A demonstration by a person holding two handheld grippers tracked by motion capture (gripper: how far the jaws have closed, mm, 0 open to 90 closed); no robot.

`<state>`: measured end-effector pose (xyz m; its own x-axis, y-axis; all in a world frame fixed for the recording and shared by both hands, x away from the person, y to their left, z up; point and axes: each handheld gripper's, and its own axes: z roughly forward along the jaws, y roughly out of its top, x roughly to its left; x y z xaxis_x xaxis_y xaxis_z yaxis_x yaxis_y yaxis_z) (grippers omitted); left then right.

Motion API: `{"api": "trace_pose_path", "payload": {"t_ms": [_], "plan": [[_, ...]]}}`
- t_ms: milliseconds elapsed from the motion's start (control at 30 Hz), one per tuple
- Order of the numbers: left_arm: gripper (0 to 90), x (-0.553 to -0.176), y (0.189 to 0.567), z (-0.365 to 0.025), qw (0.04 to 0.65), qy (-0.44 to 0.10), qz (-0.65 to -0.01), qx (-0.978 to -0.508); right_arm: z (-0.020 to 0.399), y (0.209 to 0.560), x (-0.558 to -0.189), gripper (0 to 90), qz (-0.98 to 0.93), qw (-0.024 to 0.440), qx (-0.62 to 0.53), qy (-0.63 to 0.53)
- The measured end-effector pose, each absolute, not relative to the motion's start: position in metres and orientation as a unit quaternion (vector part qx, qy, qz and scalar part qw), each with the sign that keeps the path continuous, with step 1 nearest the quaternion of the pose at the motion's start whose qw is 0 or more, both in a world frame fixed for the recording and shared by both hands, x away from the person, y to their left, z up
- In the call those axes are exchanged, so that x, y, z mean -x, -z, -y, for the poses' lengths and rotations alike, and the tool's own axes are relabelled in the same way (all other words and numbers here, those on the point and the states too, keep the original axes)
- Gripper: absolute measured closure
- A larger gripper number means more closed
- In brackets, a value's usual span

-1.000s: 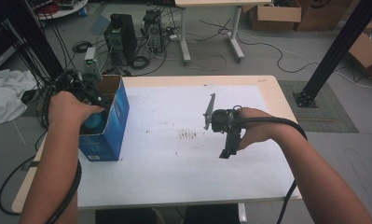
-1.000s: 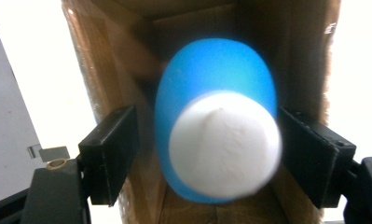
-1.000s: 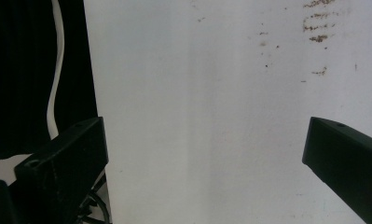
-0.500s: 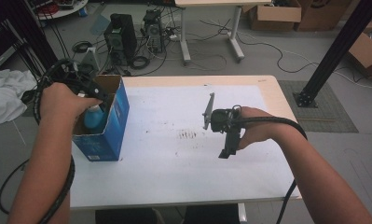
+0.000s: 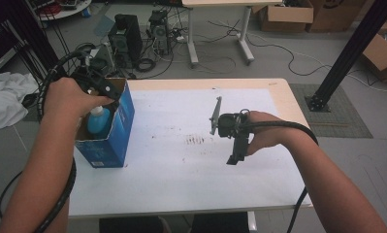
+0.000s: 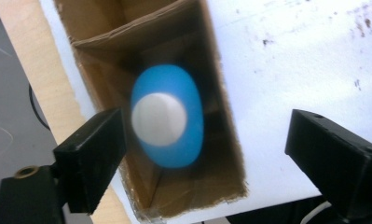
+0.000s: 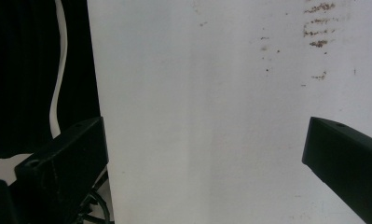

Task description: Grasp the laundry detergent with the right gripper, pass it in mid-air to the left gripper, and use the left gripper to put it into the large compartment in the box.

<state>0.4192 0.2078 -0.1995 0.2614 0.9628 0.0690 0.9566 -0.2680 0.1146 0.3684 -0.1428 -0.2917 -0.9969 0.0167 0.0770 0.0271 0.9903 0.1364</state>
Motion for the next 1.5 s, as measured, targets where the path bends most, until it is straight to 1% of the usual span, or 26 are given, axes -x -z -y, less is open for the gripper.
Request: {"api": "trace_pose_path", "payload": {"t_ms": [100,267,367,400,500,667,733,833,1167,1233,1367,1500], "plan": [[7.0,-0.419,0.195,-0.202,0.026,-0.063,-0.594,-0.802,0.144,0.291,-0.369,0.0,0.997,0.038,0.012,0.069],[4.8,-0.420,0.192,-0.193,0.023,-0.061,-0.577,-0.814,0.146,0.292,-0.369,0.0,0.997,0.040,0.015,0.070],[2.7,-0.421,0.192,-0.186,0.027,-0.054,-0.555,-0.830,0.147,0.293,-0.369,0.0,0.997,0.041,0.018,0.068],[0.4,-0.421,0.192,-0.184,0.028,-0.052,-0.550,-0.833,0.148,0.293,-0.369,0.0,0.997,0.042,0.021,0.068],[0.2,-0.422,0.192,-0.175,0.041,-0.049,-0.521,-0.851,0.150,0.293,-0.370,0.0,0.997,0.043,0.022,0.067],[0.1,-0.420,0.192,-0.153,0.051,-0.046,-0.433,-0.899,0.154,0.291,-0.372,0.0,0.997,0.043,0.029,0.062],[0.1,-0.417,0.191,-0.142,0.050,-0.041,-0.384,-0.921,0.156,0.289,-0.373,0.0,0.997,0.041,0.033,0.060],[0.1,-0.413,0.189,-0.130,0.048,-0.037,-0.328,-0.943,0.159,0.286,-0.374,0.0,0.997,0.042,0.038,0.055],[0.1,-0.398,0.188,-0.105,0.052,-0.010,-0.174,-0.983,0.163,0.279,-0.377,0.0,0.997,0.043,0.050,0.045],[0.1,-0.397,0.191,-0.101,0.049,-0.006,-0.162,-0.985,0.163,0.279,-0.378,0.0,0.997,0.043,0.049,0.043],[0.1,-0.395,0.202,-0.094,0.014,0.012,-0.139,-0.990,0.164,0.278,-0.381,0.0,0.997,0.043,0.052,0.041],[0.1,-0.392,0.206,-0.087,0.008,0.020,-0.118,-0.993,0.164,0.278,-0.383,0.0,0.997,0.044,0.053,0.041]]}}
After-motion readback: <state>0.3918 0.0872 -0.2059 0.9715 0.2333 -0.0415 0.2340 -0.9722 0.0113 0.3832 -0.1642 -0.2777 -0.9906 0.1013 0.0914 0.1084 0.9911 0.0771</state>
